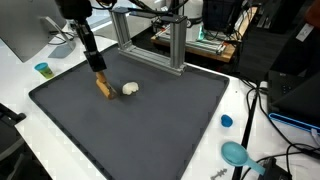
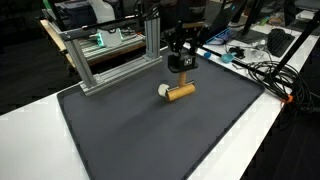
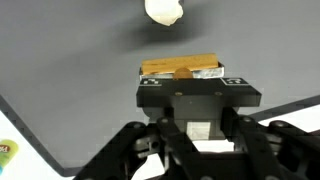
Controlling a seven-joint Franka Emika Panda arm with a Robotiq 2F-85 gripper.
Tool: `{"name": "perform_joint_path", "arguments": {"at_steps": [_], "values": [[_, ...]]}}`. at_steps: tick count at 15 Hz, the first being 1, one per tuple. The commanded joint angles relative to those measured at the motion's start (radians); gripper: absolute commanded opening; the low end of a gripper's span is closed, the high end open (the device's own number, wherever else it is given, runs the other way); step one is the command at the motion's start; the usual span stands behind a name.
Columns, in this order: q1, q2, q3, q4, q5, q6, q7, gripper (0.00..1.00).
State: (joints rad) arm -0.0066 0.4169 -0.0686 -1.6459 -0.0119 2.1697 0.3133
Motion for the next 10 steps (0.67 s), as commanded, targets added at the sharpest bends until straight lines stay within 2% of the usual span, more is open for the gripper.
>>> {"name": "perform_joint_path", "arguments": {"at_steps": [1, 4, 10], "values": [[0.014, -0.01, -0.017, -0.02, -0.041, -0.054, 0.008, 0.22], [0.014, 0.001, -0.015, -0.032, -0.065, -0.111, -0.002, 0.22], [0.006, 0.024, 0.006, -0.063, -0.031, -0.163, -0.039, 0.22]]}}
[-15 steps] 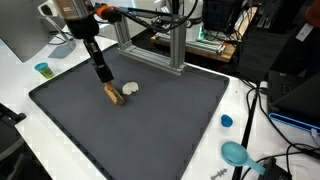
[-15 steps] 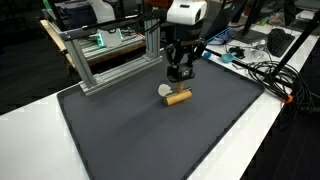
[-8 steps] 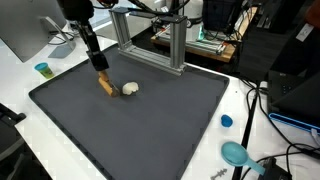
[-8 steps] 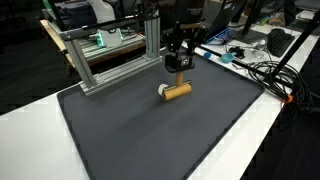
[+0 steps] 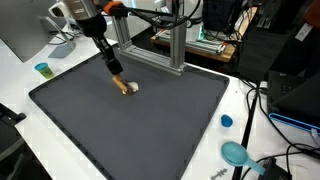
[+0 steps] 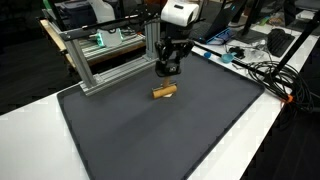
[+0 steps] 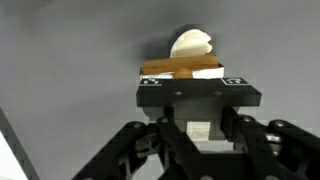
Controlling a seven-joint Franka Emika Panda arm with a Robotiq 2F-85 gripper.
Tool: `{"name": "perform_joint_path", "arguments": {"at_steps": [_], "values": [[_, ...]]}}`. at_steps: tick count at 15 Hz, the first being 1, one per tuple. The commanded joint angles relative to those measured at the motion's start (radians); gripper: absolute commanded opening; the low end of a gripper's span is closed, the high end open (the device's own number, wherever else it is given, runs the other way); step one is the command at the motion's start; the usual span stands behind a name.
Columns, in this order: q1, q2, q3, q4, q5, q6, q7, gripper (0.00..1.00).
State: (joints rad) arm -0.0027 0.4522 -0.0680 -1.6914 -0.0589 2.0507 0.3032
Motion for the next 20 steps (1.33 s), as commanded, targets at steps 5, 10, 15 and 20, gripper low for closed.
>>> {"name": "perform_joint_path", "arguments": {"at_steps": [5, 10, 15, 20], "values": [[0.006, -0.002, 0.006, -0.022, 0.005, -0.121, -0.045, 0.22], [0.008, 0.027, 0.004, -0.03, 0.004, -0.15, -0.035, 0.22], [-0.008, -0.128, 0.033, -0.024, -0.006, -0.28, -0.254, 0.22], [0.013, -0.183, 0.079, 0.049, -0.016, -0.362, -0.464, 0.22]]}}
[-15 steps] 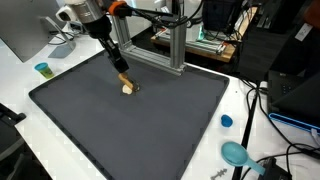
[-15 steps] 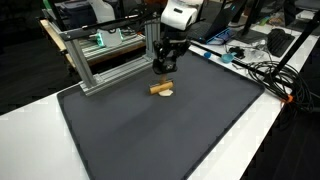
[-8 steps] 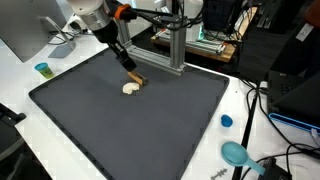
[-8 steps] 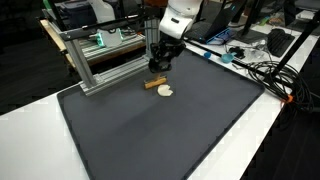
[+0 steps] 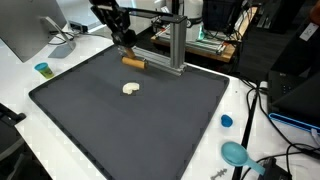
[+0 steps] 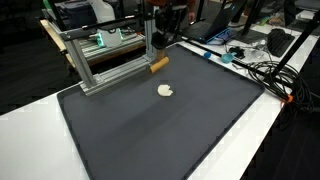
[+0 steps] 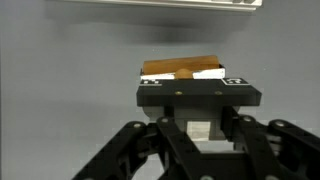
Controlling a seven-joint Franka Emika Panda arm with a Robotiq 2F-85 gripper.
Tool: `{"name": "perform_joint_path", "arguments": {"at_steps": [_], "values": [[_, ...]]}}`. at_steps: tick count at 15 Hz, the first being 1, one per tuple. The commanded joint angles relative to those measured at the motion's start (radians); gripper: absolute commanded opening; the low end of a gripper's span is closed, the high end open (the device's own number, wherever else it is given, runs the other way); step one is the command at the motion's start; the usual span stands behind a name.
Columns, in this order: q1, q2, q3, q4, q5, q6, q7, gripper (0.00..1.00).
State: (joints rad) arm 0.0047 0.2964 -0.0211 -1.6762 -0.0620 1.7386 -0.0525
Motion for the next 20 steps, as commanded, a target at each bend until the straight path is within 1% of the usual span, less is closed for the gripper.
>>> {"name": "perform_joint_path", "arguments": {"at_steps": [1, 4, 5, 6, 7, 8, 9, 13, 14, 15, 16, 18, 20], "values": [[0.006, -0.026, 0.043, 0.046, -0.008, -0.053, -0.153, 0.22], [0.002, 0.008, 0.064, 0.083, -0.017, -0.038, -0.299, 0.22], [0.002, 0.019, 0.067, 0.091, -0.035, -0.031, -0.346, 0.22], [0.005, 0.035, 0.064, 0.103, -0.077, -0.011, -0.379, 0.22], [0.009, 0.051, 0.061, 0.112, -0.119, 0.021, -0.401, 0.22], [0.006, 0.011, 0.065, 0.059, -0.063, 0.002, -0.335, 0.22], [0.004, 0.022, 0.065, 0.062, -0.07, 0.012, -0.341, 0.47], [0.005, 0.03, 0.066, 0.06, -0.07, 0.012, -0.338, 0.47], [0.004, -0.004, 0.071, 0.013, -0.057, 0.05, -0.338, 0.22], [-0.005, -0.031, 0.082, -0.03, -0.038, 0.132, -0.384, 0.22], [-0.013, -0.042, 0.089, -0.053, -0.026, 0.186, -0.431, 0.22], [-0.029, -0.051, 0.101, -0.079, -0.004, 0.234, -0.553, 0.22], [-0.042, -0.047, 0.105, -0.093, 0.002, 0.247, -0.679, 0.22]]}}
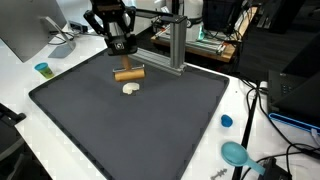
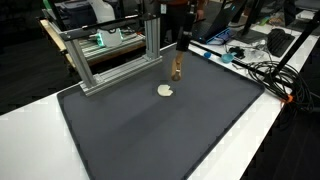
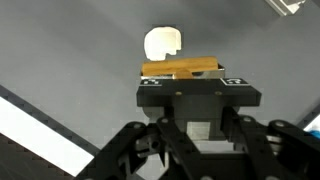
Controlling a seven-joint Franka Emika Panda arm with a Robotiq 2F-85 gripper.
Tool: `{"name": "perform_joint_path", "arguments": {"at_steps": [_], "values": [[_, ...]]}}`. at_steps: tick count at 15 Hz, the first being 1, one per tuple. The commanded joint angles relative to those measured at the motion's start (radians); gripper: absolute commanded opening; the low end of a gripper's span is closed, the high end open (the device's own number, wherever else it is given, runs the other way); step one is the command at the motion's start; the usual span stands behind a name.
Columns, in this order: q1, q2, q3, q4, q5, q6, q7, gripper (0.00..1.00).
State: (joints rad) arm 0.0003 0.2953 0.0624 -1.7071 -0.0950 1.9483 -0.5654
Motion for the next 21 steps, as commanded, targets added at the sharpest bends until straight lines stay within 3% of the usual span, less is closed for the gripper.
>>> {"name": "perform_joint_path", "arguments": {"at_steps": [1, 5, 7, 8, 10, 11, 15, 18, 21], "values": [[-0.041, -0.039, 0.018, -0.061, 0.02, 0.037, -0.226, 0.22], [-0.063, -0.01, -0.006, -0.051, -0.035, 0.041, -0.44, 0.22], [-0.075, 0.011, -0.021, -0.027, -0.001, 0.016, -0.428, 0.22], [-0.061, 0.008, -0.016, -0.039, -0.01, 0.023, -0.404, 0.47], [-0.071, 0.016, -0.023, -0.039, -0.01, 0.023, -0.407, 0.47], [-0.059, 0.008, -0.029, -0.058, -0.06, 0.072, -0.394, 0.22], [-0.048, -0.012, -0.032, -0.144, -0.166, 0.208, -0.412, 0.22], [-0.044, -0.03, -0.03, -0.2, -0.217, 0.187, -0.433, 0.22], [-0.05, -0.044, -0.012, -0.236, -0.187, 0.164, -0.492, 0.22]]}}
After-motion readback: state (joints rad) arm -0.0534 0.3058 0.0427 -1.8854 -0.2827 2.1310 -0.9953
